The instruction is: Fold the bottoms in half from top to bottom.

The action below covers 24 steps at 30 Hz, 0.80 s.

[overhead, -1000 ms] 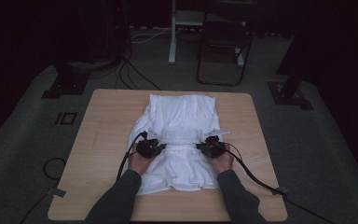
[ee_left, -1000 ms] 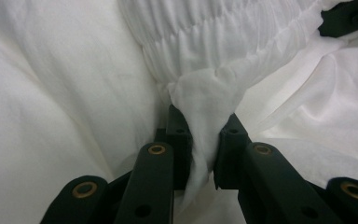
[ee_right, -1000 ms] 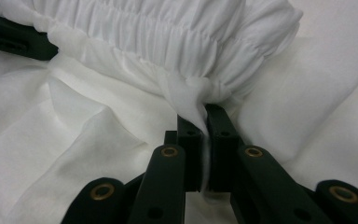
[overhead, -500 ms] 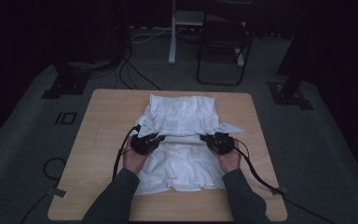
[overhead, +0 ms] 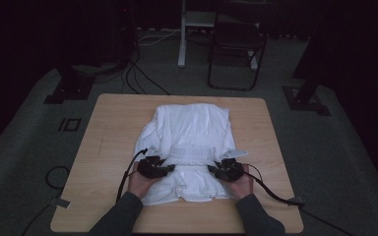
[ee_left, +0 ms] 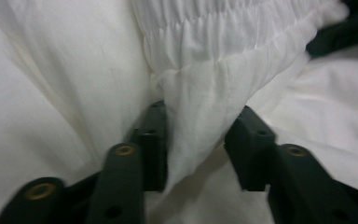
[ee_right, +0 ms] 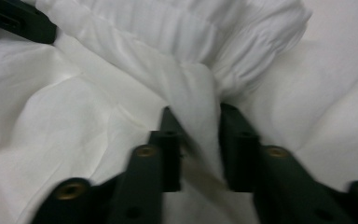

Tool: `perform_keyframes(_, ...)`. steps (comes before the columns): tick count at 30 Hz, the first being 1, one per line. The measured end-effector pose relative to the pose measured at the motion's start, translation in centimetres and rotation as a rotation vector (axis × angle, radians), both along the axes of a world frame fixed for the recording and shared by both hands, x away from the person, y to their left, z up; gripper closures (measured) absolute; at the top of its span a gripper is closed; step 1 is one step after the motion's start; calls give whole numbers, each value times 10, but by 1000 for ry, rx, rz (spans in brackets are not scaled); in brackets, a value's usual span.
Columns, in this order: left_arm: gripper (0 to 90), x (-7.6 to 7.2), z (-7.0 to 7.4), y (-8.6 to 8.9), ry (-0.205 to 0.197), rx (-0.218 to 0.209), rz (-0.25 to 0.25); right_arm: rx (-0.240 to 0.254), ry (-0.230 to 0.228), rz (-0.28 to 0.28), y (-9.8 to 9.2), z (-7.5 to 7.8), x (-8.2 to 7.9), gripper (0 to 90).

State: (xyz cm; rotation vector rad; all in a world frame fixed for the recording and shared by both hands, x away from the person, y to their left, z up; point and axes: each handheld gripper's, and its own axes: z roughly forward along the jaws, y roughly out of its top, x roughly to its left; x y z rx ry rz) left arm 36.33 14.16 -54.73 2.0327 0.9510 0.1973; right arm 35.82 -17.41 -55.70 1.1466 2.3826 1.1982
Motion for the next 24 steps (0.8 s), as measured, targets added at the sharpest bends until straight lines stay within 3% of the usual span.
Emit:
perform_keyframes(1, 545, -4, 13, 6, -35, -26, 13, 8, -1, 9, -2, 3, -1, 577)
perform_keyframes(2, 510, -6, 20, 11, -50, -50, 16, 45, -33, 21, -8, 15, -4, 495)
perform_keyframes(5, 531, -3, 38, 21, -86, -96, 47, 125, -79, 10, -20, 34, -5, 467)
perform_keyframes(6, 613, 0, 41, 23, -90, -90, 61, 146, -86, -7, -23, 38, -3, 531)
perform_keyframes(7, 715, 4, 43, 24, -85, -80, 77, 157, -81, -30, -26, 41, 0, 680)
perform_keyframes(9, 842, 16, 41, 19, -63, -66, 89, 129, -53, -94, -27, 41, 12, 818)
perform_keyframes(12, 839, 33, 29, 6, -8, 20, 97, 71, 29, -161, -20, 27, 34, 838)
perform_keyframes(14, 820, 42, 15, -5, 30, 72, 93, 24, 54, -182, -14, 16, 43, 837)
perform_keyframes(15, 817, 44, 10, -8, 39, 81, 88, 15, 76, -174, -10, 10, 48, 835)
perform_keyframes(17, 797, 42, 5, -11, 34, 82, 94, 31, 75, -152, -6, 4, 50, 815)
perform_keyframes(21, 755, 22, 10, -9, -17, 86, 72, 99, 17, -73, -10, 10, 36, 777)
perform_keyframes(24, 719, 0, 13, -9, -57, 94, 9, 157, -19, 18, -17, 16, 19, 760)
